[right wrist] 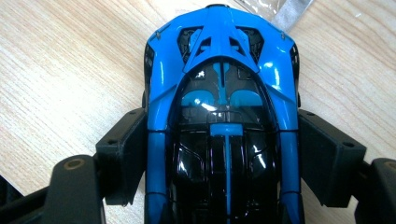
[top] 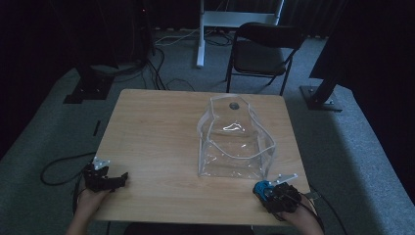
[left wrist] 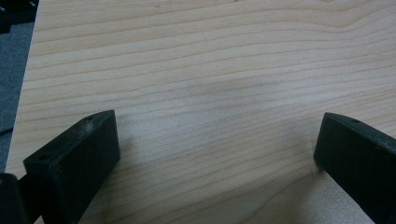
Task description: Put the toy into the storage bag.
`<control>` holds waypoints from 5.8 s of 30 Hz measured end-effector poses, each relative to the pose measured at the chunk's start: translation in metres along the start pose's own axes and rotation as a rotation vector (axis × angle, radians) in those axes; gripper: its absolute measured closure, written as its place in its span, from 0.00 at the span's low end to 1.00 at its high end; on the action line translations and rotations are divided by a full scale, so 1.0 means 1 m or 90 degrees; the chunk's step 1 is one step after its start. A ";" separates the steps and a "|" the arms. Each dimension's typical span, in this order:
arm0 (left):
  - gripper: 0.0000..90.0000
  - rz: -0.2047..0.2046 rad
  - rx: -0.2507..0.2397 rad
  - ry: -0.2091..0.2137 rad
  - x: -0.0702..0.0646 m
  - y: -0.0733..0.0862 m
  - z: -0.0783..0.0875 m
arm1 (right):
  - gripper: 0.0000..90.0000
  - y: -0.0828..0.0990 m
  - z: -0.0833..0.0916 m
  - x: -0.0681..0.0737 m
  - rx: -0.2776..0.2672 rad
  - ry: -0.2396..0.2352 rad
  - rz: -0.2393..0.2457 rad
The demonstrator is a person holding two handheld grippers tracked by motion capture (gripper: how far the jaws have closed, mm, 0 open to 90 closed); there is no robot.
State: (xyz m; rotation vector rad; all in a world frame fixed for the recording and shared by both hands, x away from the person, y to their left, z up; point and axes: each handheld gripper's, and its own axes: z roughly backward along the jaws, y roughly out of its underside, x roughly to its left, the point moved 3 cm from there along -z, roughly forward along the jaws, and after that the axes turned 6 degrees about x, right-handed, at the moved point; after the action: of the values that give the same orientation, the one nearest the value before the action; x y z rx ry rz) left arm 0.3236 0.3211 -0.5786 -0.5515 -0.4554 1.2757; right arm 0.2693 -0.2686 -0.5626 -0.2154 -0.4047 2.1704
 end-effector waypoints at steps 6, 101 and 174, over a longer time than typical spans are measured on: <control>0.01 -0.027 -0.001 0.020 -0.003 0.000 0.000 | 0.28 -0.003 0.000 0.000 0.015 0.002 -0.003; 0.01 -0.029 -0.002 0.022 -0.003 -0.002 -0.002 | 0.29 -0.147 0.217 -0.015 -0.341 -0.060 0.082; 0.01 -0.028 -0.004 0.022 -0.003 -0.002 -0.002 | 0.29 -0.217 0.099 0.028 0.005 -0.022 0.274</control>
State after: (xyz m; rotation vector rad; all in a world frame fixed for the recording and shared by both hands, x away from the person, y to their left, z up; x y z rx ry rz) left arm 0.3257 0.3172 -0.5789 -0.5647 -0.4400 1.2218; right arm 0.3859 -0.1471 -0.3922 -0.2823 -0.3967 2.6000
